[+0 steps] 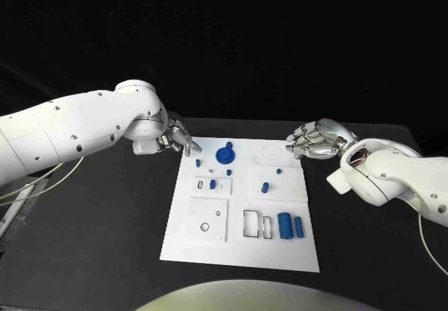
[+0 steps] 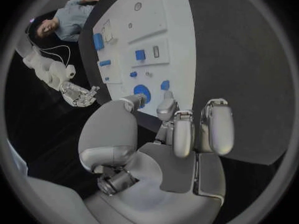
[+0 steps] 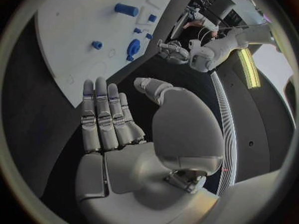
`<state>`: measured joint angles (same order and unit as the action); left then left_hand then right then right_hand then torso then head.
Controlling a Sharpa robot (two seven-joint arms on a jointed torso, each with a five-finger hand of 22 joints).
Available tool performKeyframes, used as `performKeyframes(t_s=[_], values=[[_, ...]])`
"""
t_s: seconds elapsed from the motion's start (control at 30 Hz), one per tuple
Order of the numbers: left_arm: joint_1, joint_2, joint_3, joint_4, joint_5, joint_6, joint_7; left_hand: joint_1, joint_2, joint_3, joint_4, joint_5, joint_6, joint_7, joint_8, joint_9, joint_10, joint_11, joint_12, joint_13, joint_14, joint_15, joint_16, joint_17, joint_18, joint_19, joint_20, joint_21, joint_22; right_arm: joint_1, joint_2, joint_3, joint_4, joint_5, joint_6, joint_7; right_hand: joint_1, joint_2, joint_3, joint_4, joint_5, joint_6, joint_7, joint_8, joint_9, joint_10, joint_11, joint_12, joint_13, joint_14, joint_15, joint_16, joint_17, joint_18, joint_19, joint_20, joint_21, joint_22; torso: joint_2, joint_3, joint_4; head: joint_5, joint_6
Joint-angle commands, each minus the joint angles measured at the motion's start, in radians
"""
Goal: Assemble the parts on the task board
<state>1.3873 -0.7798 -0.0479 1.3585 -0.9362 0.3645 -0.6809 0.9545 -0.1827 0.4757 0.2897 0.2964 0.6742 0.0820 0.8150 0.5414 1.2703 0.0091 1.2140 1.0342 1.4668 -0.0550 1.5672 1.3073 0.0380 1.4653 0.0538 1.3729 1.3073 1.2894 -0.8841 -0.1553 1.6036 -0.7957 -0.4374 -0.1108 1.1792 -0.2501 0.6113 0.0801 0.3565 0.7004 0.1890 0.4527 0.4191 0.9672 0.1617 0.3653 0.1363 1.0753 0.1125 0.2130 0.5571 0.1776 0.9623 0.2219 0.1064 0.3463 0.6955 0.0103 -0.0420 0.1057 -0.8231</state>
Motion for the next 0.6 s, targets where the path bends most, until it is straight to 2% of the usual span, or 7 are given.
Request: performKeyframes(t_s=[0.03, 0.33, 0.6], values=[[0.000, 0.013, 0.000, -0.023, -0.059, -0.023, 0.018, 0.009, 0.001, -0.006, 0.000, -0.007, 0.009, 0.001, 0.001, -0.001, 0.000, -0.004, -0.002, -0.002, 0.104, 0.002, 0.004, 0.263, 0.004, 0.016, 0.004, -0.006, 0.207, -0.001, 0.002, 0.000, 0.000, 0.009, -0.036, 0.037, 0.000, 0.004, -0.003, -0.002, 0.009, -0.005, 0.034, 0.004, -0.002, -0.006, 0.000, 0.002, -0.003, -0.009, 0.002, -0.007, -0.002, 0.004, -0.004, 0.007, -0.006, -0.004, 0.001, 0.0007, -0.0010, 0.001, 0.004], [-0.013, 0.052, -0.009, -0.078, -0.046, -0.003, 0.027, 0.020, 0.010, -0.018, 0.000, -0.012, 0.006, 0.001, -0.001, -0.003, -0.004, -0.004, -0.005, -0.008, 0.104, 0.002, 0.004, 0.263, 0.005, 0.014, 0.004, -0.012, 0.205, -0.003, 0.004, 0.000, -0.002, 0.017, -0.039, 0.041, -0.001, 0.003, -0.003, -0.003, 0.014, -0.006, 0.034, 0.005, -0.002, -0.007, 0.001, 0.002, -0.004, -0.009, 0.003, -0.009, -0.002, 0.005, -0.004, 0.008, -0.008, -0.006, 0.001, 0.0015, -0.0019, 0.010, 0.006], [-0.027, 0.088, -0.019, -0.127, -0.033, 0.024, 0.032, 0.024, 0.016, -0.034, 0.001, -0.022, 0.000, 0.003, -0.008, -0.007, -0.007, -0.002, -0.007, -0.012, 0.104, 0.004, 0.004, 0.263, 0.006, 0.013, 0.005, -0.015, 0.205, -0.003, 0.006, 0.000, -0.004, 0.018, -0.029, 0.037, -0.002, 0.002, -0.004, -0.002, 0.014, -0.007, 0.035, 0.005, -0.003, -0.008, 0.001, 0.002, -0.006, -0.010, 0.003, -0.010, -0.003, 0.005, -0.004, 0.008, -0.009, -0.008, 0.001, 0.0021, -0.0024, 0.009, 0.005]])
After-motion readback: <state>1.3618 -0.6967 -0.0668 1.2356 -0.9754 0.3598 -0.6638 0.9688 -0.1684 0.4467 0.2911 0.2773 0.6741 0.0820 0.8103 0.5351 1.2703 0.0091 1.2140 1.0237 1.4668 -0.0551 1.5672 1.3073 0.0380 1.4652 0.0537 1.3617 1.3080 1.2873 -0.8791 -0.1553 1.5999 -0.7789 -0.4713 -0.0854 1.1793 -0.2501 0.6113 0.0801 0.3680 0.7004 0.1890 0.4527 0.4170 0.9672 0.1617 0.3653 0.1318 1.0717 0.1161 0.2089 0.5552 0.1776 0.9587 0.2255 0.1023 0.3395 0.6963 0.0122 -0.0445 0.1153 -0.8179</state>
